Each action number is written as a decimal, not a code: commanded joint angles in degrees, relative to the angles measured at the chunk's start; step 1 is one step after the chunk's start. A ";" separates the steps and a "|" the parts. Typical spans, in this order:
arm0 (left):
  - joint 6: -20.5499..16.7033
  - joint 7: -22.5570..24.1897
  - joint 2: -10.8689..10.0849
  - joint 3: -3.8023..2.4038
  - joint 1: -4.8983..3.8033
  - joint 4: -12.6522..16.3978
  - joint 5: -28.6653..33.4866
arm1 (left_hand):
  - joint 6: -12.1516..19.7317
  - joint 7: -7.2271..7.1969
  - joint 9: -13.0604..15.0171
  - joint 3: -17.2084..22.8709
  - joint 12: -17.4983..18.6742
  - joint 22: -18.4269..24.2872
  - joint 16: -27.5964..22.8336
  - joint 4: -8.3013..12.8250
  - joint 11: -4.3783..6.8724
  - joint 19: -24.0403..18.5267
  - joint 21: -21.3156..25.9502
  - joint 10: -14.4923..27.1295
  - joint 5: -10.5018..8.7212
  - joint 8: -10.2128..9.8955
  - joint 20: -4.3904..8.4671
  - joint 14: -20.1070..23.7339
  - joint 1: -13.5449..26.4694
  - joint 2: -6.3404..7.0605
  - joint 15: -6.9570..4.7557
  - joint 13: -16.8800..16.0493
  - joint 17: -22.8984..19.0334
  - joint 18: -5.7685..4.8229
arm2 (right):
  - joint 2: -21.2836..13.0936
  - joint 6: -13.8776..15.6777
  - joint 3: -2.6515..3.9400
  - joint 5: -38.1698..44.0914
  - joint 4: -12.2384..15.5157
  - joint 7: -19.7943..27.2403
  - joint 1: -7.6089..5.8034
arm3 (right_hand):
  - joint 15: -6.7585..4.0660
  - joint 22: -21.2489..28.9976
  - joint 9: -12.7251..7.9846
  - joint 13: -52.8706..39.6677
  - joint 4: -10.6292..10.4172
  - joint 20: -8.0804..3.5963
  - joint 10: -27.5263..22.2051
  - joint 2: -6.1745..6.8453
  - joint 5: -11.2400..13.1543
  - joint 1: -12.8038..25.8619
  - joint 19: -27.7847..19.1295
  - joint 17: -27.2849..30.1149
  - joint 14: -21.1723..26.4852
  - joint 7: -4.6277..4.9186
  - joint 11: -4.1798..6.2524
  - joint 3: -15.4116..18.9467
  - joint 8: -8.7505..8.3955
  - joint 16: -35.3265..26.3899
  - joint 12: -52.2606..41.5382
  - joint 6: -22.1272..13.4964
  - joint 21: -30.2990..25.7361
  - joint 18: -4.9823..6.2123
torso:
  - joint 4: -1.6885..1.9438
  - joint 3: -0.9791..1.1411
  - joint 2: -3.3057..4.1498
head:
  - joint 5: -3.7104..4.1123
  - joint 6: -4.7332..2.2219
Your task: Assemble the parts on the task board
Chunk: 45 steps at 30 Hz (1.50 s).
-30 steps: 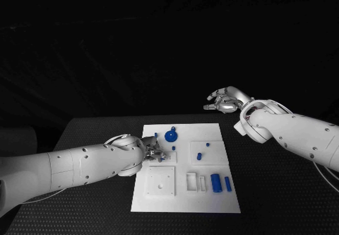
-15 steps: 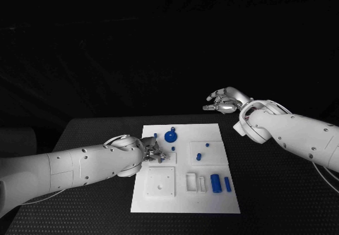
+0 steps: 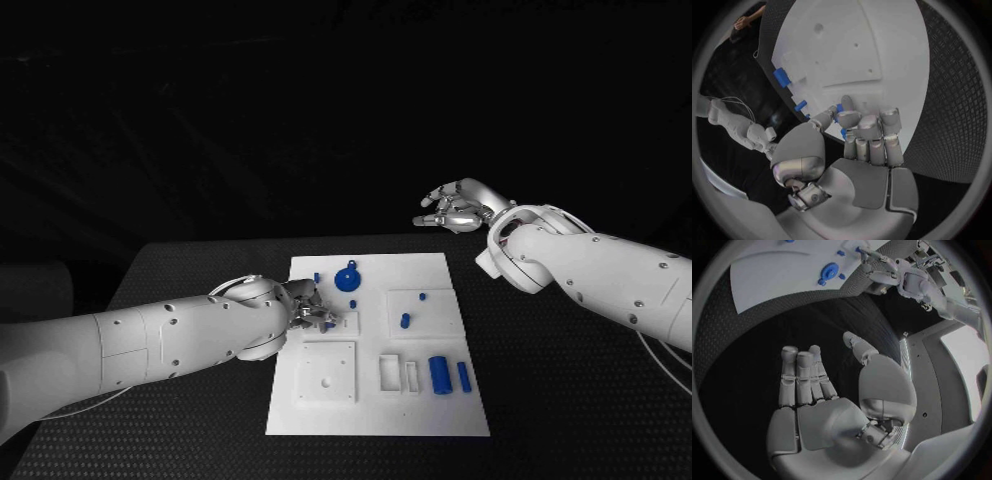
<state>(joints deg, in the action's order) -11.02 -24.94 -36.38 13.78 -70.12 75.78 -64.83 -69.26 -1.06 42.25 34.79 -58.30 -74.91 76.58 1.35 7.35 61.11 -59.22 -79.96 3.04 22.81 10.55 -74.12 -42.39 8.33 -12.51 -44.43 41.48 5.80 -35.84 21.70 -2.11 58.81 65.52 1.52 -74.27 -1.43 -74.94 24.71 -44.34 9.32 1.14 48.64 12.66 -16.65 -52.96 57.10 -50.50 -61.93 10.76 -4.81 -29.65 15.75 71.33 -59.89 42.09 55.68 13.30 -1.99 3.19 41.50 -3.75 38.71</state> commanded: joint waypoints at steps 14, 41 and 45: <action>-0.98 0.96 0.17 -0.03 0.00 -0.28 1.94 | 1.22 0.33 0.23 0.37 -0.55 -0.77 0.59 -5.81 -0.20 -0.51 -0.35 -0.21 -0.23 0.19 5.03 0.31 -0.46 4.78 -0.16 0.35 -0.63 -0.68 | 0.11 -0.97 0.04 0.10 -0.22 0.23 0.36 | -0.01 -0.89 0.05 0.19 0.04 0.10 -0.45 -0.52 -0.34 0.41 -0.18 0.07 0.27 0.53 -0.04 0.43 0.19 0.37 -0.47 -0.03 -0.20 1.70 | 0.01 0.02 0.00 | 0.10 -0.11; 1.24 1.33 0.27 -0.09 0.00 -0.46 3.82 | 2.33 0.95 -1.23 -12.27 -0.44 -0.63 0.67 7.94 -0.85 -2.08 0.21 0.15 6.74 -1.74 4.60 1.18 -8.91 -5.62 0.27 1.25 -1.76 -0.71 | 0.29 -1.58 0.04 0.10 -0.48 0.05 0.64 | -0.01 -0.91 0.04 0.34 0.08 0.09 -0.48 -0.70 -0.42 0.41 -0.19 0.10 0.29 0.53 -0.03 0.48 0.19 0.40 -0.60 -0.04 -0.22 1.70 | 0.09 0.02 -0.03 | 0.28 0.10; 1.59 1.24 0.21 -0.09 0.00 -0.43 3.82 | 2.21 0.98 -1.44 -12.24 -0.46 -0.57 0.68 8.84 -0.88 -1.95 0.31 0.11 8.21 -1.90 4.58 1.16 -8.77 -5.48 0.30 1.42 -1.90 -0.78 | 0.27 -1.61 0.04 0.10 -0.48 0.05 0.66 | -0.02 -0.92 0.04 0.36 0.10 0.09 -0.48 -0.72 -0.44 0.41 -0.19 0.10 0.29 0.53 -0.03 0.49 0.19 0.41 -0.61 -0.05 -0.22 1.70 | 0.04 0.01 -0.04 | 0.23 0.23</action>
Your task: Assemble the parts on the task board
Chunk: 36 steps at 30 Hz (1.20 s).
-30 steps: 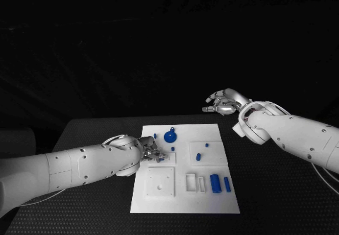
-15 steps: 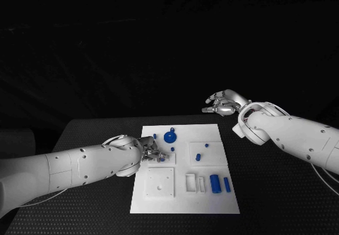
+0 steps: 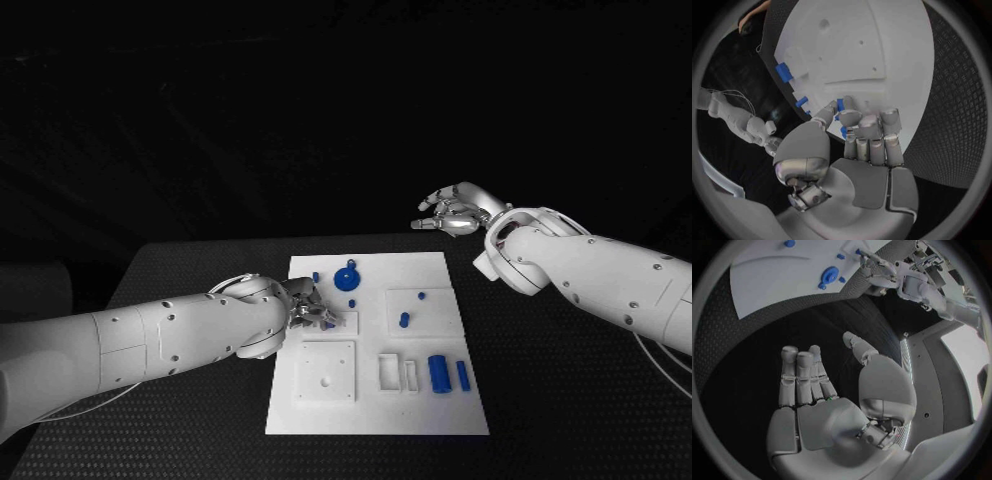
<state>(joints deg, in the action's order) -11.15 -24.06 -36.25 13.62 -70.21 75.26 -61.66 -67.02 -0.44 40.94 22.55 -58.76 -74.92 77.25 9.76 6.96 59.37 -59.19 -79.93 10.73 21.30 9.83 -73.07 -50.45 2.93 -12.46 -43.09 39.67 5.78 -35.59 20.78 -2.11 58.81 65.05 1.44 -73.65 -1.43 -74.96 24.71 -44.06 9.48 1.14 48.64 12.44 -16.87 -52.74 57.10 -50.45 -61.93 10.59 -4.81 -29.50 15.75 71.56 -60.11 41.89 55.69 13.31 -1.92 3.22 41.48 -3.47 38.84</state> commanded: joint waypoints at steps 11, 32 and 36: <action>1.42 0.87 0.01 0.07 0.09 0.28 1.90 | 1.29 0.78 -0.84 0.34 -0.03 -0.46 -0.03 0.96 -0.86 -0.10 0.49 0.08 1.04 -1.64 5.33 0.16 -0.14 0.20 0.46 0.29 -0.27 -0.82 | 0.04 -0.72 0.04 0.10 -0.09 0.16 0.12 | -0.01 -0.91 0.04 0.14 -0.06 0.09 -0.49 -0.54 -0.23 0.21 -0.19 0.06 0.30 0.71 -0.03 0.37 0.18 0.19 -0.44 0.14 -0.24 1.69 | 0.01 -0.01 0.02 | -0.06 0.17; 0.99 2.82 0.00 0.01 0.09 0.24 7.55 | 2.19 1.94 -1.24 3.11 -0.30 -0.87 0.04 6.83 -2.02 -0.15 0.29 0.03 18.33 -4.36 5.14 0.30 -2.39 -5.25 1.63 0.77 -0.70 -1.50 | 0.19 -0.84 0.04 0.09 -0.33 0.18 0.38 | -0.01 -0.92 0.02 0.28 -0.06 0.09 -0.52 -0.63 -0.32 0.31 -0.20 0.08 0.31 0.71 -0.04 0.46 0.17 0.22 -0.55 0.11 -0.25 1.69 | -0.01 -0.02 0.00 | 0.01 0.37; 1.02 2.99 0.06 -0.02 0.09 0.17 8.99 | 1.84 1.85 -1.02 3.16 -0.31 -0.90 0.07 6.86 -1.94 -0.20 0.26 0.04 18.91 -4.19 5.12 0.30 -2.47 -5.46 1.60 0.80 -0.72 -1.56 | 0.21 -0.83 0.04 0.09 -0.42 0.19 0.50 | -0.01 -0.92 0.02 0.30 -0.05 0.09 -0.52 -0.66 -0.35 0.29 -0.20 0.08 0.31 0.71 -0.04 0.46 0.17 0.22 -0.57 0.11 -0.26 1.69 | -0.05 0.01 -0.02 | -0.02 0.39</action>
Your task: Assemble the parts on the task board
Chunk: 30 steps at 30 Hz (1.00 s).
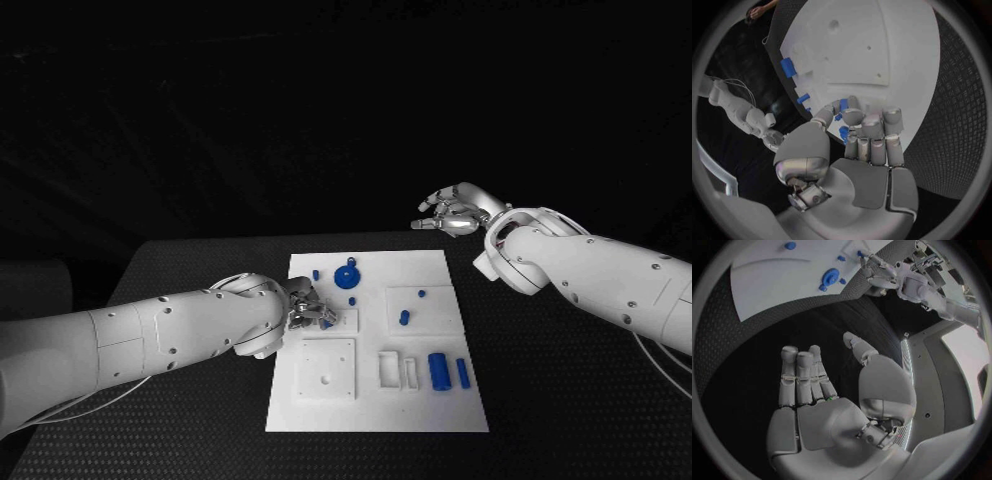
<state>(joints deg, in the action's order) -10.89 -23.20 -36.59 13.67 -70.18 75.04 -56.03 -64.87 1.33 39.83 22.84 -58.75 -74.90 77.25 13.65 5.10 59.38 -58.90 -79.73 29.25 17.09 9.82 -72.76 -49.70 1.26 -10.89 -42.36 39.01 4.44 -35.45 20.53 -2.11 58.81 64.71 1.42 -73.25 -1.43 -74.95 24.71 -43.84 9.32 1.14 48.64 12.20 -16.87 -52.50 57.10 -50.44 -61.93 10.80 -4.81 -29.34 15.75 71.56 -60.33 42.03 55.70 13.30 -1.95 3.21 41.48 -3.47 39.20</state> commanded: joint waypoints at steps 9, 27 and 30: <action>1.27 2.12 -0.23 -0.61 -0.19 1.01 5.32 | -0.67 -0.07 0.71 9.67 -0.18 -0.70 0.06 0.59 0.04 -0.05 0.17 -0.30 -6.85 -0.10 4.99 -0.11 -5.32 -1.31 -0.04 0.49 -0.31 -0.46 | 0.19 -0.65 0.04 0.08 -0.57 0.22 0.19 | -0.01 -0.94 0.01 0.19 0.16 0.08 -0.56 -0.48 -0.59 0.06 -0.21 0.10 0.32 0.51 -0.04 0.34 0.16 0.25 -0.44 -0.05 -0.27 1.70 | 0.10 0.03 -0.07 | -0.03 -0.04; 14.40 -1.31 -0.15 -0.81 -4.82 0.13 6.12 | -0.38 0.09 1.05 11.40 -0.14 -0.87 -0.03 0.77 -0.08 -0.22 0.07 -0.15 -8.46 -0.47 4.96 0.08 -5.09 -1.38 0.10 0.69 -0.49 -0.57 | 0.70 -0.99 0.04 0.08 -1.34 0.19 0.34 | 0.01 -0.96 -0.01 0.51 0.26 0.09 -0.65 -0.61 -1.33 0.11 -0.22 0.15 0.36 0.52 -0.06 0.41 0.16 0.29 -0.65 -0.06 -0.30 1.70 | -0.01 0.04 0.01 | -0.21 -0.11; 19.22 -2.68 0.34 -0.91 -5.65 -0.89 6.12 | 0.20 0.33 1.25 11.97 0.26 -0.85 -0.49 0.76 -0.32 -0.58 0.24 0.38 -11.90 -0.88 4.91 0.54 -5.14 -1.90 0.34 0.87 -0.79 -0.65 | 0.87 -1.17 0.04 0.08 -1.45 0.19 0.41 | 0.01 -0.96 -0.02 0.54 0.28 0.09 -0.67 -0.62 -1.42 0.10 -0.22 0.16 0.36 0.52 -0.06 0.41 0.15 0.29 -0.68 -0.07 -0.30 1.70 | 0.03 0.04 -0.02 | -0.31 -0.12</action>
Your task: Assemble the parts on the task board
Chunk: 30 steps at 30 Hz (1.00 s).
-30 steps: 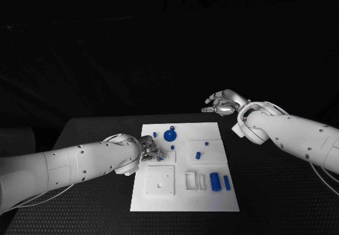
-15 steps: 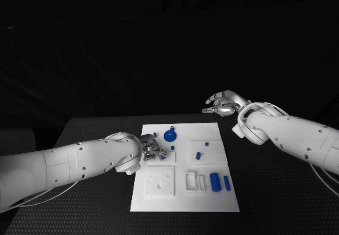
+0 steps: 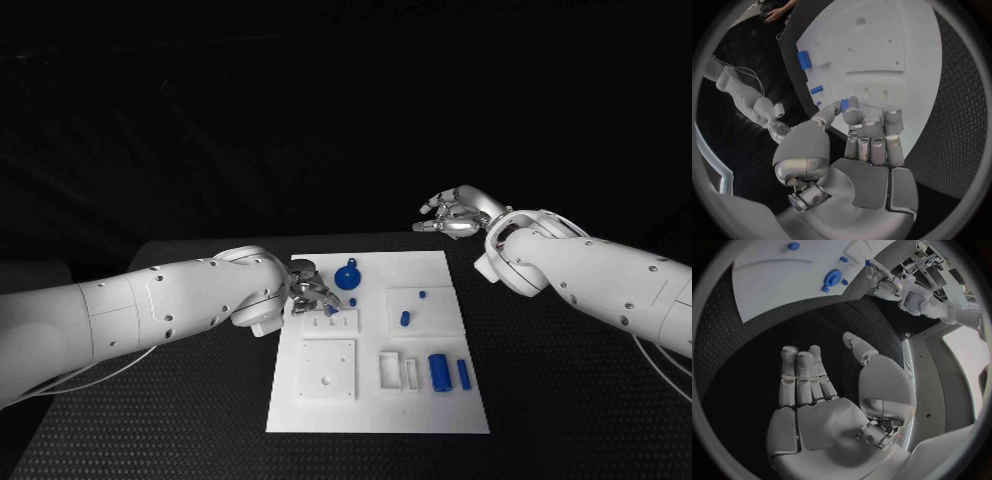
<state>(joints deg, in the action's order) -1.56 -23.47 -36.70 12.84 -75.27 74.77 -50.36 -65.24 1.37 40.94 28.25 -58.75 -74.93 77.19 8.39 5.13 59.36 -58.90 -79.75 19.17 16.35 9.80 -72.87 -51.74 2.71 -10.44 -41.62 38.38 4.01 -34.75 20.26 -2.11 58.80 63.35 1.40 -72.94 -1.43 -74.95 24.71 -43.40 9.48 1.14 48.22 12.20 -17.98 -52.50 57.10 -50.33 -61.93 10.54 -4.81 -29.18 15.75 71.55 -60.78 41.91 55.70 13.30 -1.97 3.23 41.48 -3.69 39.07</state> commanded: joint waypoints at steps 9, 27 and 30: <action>17.72 -4.72 3.56 -0.11 -2.27 -5.18 1.19 | 1.47 0.61 0.64 7.04 0.62 -0.79 -0.83 5.84 -0.66 -1.00 0.53 0.79 -6.30 -0.71 4.86 0.97 -3.56 -4.07 0.15 0.19 -0.48 -0.36 | 0.45 -0.94 0.04 0.08 -0.25 0.22 0.17 | 0.02 -0.97 -0.04 0.27 0.23 0.10 -0.33 -0.66 -0.73 0.06 -0.24 0.08 0.41 0.80 -0.07 0.27 0.13 0.30 -0.33 0.02 -0.33 1.70 | -0.05 0.01 -0.03 | -0.35 0.20; 21.06 -6.08 8.32 0.24 -2.98 -10.96 0.33 | 1.25 0.44 2.12 6.91 0.38 -0.91 -0.58 6.25 -0.50 -1.02 0.39 1.02 -7.28 -0.23 4.88 1.04 -3.82 -4.87 0.03 -0.10 -0.43 -0.44 | 0.91 -0.99 0.04 0.07 -0.39 0.23 0.17 | 0.04 -0.99 -0.06 0.52 0.36 0.11 -0.42 -0.68 -1.34 0.03 -0.24 0.13 0.44 0.82 -0.09 0.31 0.13 0.33 -0.50 -0.01 -0.34 1.70 | -0.04 0.01 -0.01 | -0.46 0.63; 21.58 -6.20 8.92 0.26 -2.98 -11.47 -1.04 | 1.28 0.40 2.52 6.88 0.34 -0.91 -0.55 6.31 -0.45 -1.01 0.37 1.07 -7.34 -0.10 4.90 1.06 -3.83 -5.03 -0.01 -0.15 -0.43 -0.43 | 0.96 -1.02 0.04 0.07 -0.39 0.22 0.17 | 0.05 -0.99 -0.06 0.54 0.37 0.12 -0.43 -0.68 -1.40 0.03 -0.25 0.14 0.45 0.82 -0.09 0.31 0.13 0.33 -0.52 -0.01 -0.35 1.70 | -0.07 -0.02 0.00 | -0.42 0.70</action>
<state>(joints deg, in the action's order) 17.94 -29.20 -28.17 13.10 -78.18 63.46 -49.60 -63.99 1.98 43.35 29.55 -58.34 -74.91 76.54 8.65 4.31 58.65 -58.56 -78.89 11.69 15.94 9.52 -72.12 -51.89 2.09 -9.90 -41.69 37.96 3.93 -33.86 19.85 -2.11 58.80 62.97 1.39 -72.78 -1.43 -74.95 24.70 -42.92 9.64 1.15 48.23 12.20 -19.09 -52.50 57.10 -50.27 -61.93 10.69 -4.81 -29.03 15.75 71.55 -61.02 41.87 55.70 13.30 -1.97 3.25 41.46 -4.15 39.70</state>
